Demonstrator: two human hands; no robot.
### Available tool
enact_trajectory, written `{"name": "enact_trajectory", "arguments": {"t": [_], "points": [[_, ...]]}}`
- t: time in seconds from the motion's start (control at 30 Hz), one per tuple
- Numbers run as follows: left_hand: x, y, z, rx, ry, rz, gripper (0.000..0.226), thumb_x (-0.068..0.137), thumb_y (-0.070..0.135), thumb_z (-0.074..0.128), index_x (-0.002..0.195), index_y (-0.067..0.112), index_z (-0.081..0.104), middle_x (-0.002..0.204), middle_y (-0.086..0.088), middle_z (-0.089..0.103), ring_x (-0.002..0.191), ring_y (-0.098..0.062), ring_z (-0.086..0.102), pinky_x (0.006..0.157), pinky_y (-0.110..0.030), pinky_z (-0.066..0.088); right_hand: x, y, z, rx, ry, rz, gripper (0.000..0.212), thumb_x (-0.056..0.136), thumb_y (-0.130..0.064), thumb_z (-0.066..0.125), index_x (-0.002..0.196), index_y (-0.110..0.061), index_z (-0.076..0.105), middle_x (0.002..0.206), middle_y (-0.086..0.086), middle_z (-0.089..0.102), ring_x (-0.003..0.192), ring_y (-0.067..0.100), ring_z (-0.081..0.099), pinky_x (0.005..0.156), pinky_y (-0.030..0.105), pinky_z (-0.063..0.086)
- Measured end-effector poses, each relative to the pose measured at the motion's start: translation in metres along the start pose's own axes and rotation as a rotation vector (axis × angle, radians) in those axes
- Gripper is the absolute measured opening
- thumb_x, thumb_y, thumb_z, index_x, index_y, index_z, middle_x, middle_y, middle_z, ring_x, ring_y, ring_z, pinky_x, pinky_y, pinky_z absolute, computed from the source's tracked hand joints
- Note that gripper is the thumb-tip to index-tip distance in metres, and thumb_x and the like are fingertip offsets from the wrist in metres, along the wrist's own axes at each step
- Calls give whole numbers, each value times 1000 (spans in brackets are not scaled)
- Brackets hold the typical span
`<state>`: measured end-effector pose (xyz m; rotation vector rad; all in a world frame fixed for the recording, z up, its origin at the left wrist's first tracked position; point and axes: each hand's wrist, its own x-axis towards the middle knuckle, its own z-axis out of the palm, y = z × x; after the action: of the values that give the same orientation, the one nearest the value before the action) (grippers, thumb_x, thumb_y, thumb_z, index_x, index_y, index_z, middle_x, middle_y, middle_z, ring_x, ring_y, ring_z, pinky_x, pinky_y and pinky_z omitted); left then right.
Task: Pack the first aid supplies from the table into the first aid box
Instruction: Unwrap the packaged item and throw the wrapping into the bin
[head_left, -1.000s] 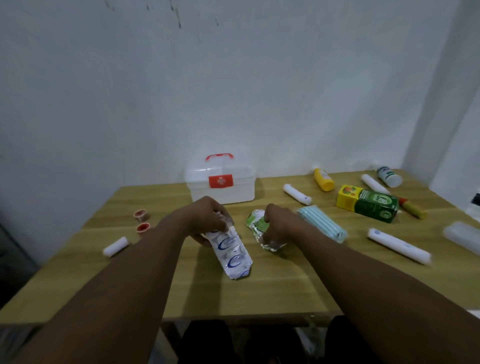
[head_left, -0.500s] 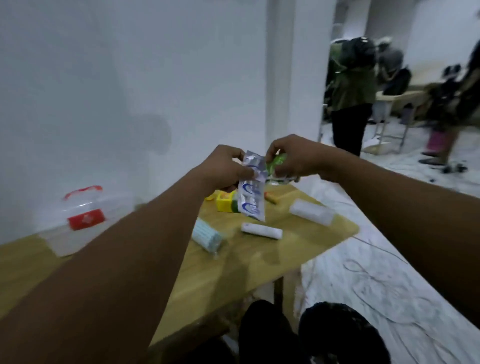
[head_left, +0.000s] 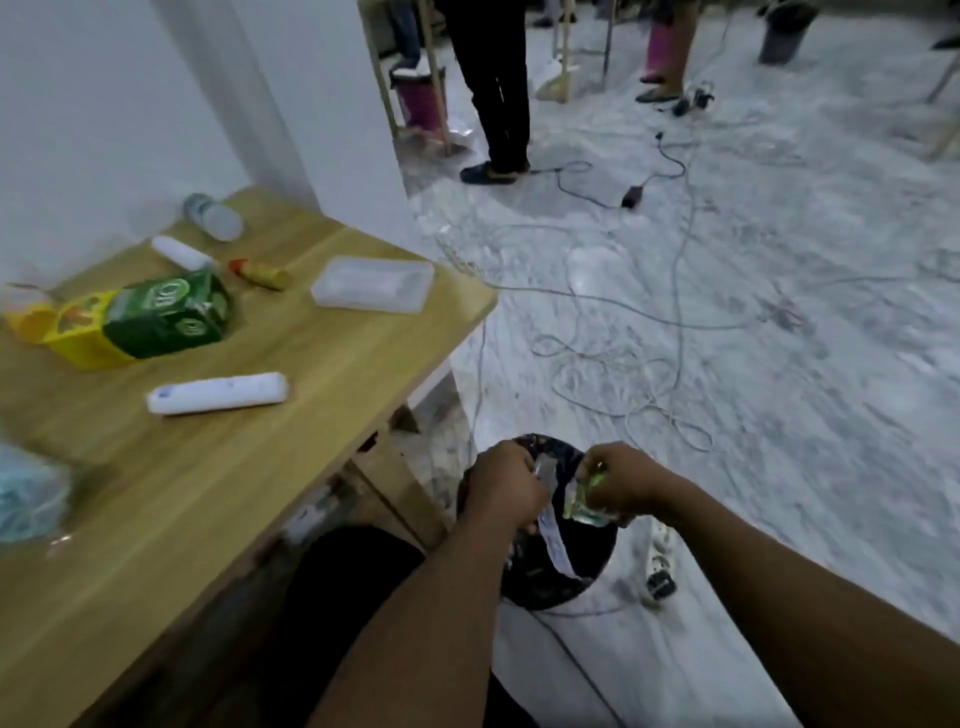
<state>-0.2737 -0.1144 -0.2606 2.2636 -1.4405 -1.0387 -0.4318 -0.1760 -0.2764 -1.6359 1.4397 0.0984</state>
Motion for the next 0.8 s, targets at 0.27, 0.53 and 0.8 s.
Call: {"name": "enact_trajectory", "arguments": {"t": [0.27, 0.53, 0.8], "points": [[68, -50, 44, -89, -82, -149, 13, 82, 18, 73, 87, 13, 62, 86, -4, 66, 75, -22, 66, 72, -37, 59, 75, 27, 63, 58, -70, 85, 22, 82, -4, 59, 103, -12, 61, 93, 13, 64, 67, 24, 59, 49, 26, 49], [76, -48, 23, -51, -235, -131, 48, 87, 31, 72, 127, 17, 48, 124, -7, 57, 102, -21, 56, 83, -32, 49, 82, 10, 48, -65, -125, 75, 37, 86, -21, 68, 122, -18, 61, 118, 9, 67, 101, 27, 66, 86, 38, 57], [15, 5, -44, -19, -167, 5, 42, 88, 34, 70, 124, 14, 62, 127, -9, 63, 103, -22, 60, 90, -32, 51, 18, -55, -13, -35, -25, -71, 22, 86, -18, 65, 108, -17, 64, 97, 13, 66, 74, 25, 64, 62, 35, 56]]}}
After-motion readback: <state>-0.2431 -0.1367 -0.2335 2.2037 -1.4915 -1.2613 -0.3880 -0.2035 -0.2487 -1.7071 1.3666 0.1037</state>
